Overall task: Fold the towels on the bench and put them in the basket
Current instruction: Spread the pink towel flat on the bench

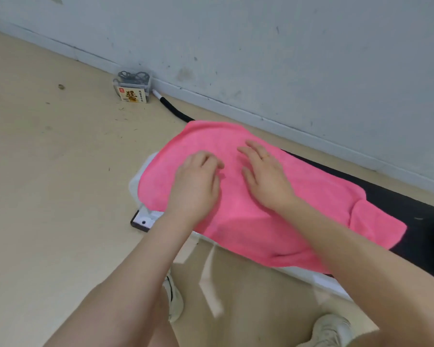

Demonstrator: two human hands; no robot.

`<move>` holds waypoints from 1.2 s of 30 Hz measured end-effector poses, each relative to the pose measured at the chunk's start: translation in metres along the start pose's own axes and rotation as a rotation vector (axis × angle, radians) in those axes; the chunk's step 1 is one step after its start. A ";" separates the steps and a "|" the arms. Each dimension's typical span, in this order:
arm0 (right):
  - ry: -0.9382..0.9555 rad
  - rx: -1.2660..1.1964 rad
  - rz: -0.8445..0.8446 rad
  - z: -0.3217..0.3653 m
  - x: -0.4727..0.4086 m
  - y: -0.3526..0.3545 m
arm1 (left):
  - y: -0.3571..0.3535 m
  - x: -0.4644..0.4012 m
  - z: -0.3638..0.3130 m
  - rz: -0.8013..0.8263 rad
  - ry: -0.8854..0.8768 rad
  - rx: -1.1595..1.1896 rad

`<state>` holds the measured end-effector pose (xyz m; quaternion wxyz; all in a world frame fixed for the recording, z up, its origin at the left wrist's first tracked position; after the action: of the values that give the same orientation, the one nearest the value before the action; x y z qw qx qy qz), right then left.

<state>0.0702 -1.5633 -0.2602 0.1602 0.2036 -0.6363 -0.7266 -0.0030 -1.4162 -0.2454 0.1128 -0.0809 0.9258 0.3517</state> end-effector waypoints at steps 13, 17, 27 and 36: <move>-0.719 0.034 0.006 -0.167 0.171 0.046 | -0.185 0.027 -0.124 0.613 -0.203 0.019; -0.775 -0.021 0.126 -0.181 0.181 0.040 | -0.189 0.027 -0.129 0.653 -0.113 -0.036; -0.656 -1.060 -0.114 -0.201 0.234 0.072 | -0.191 0.034 -0.145 0.741 0.000 -0.253; -0.852 -0.607 0.290 -0.212 0.280 0.064 | -0.189 0.038 -0.141 0.572 0.049 -0.083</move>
<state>-0.0676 -1.8917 -0.2456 0.0384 -0.2543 -0.4279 -0.8664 -0.0172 -1.6530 -0.2730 -0.0167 0.1706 0.8983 0.4046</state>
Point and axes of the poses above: each hand's wrist, its own x-axis away from the middle knuckle, its own y-axis out of the back of the hand, z = x × y, the point moved 3 cm from there along -x, towards the middle knuckle, and after that the axes turned 11 degrees about x, right-handed, at the moved point
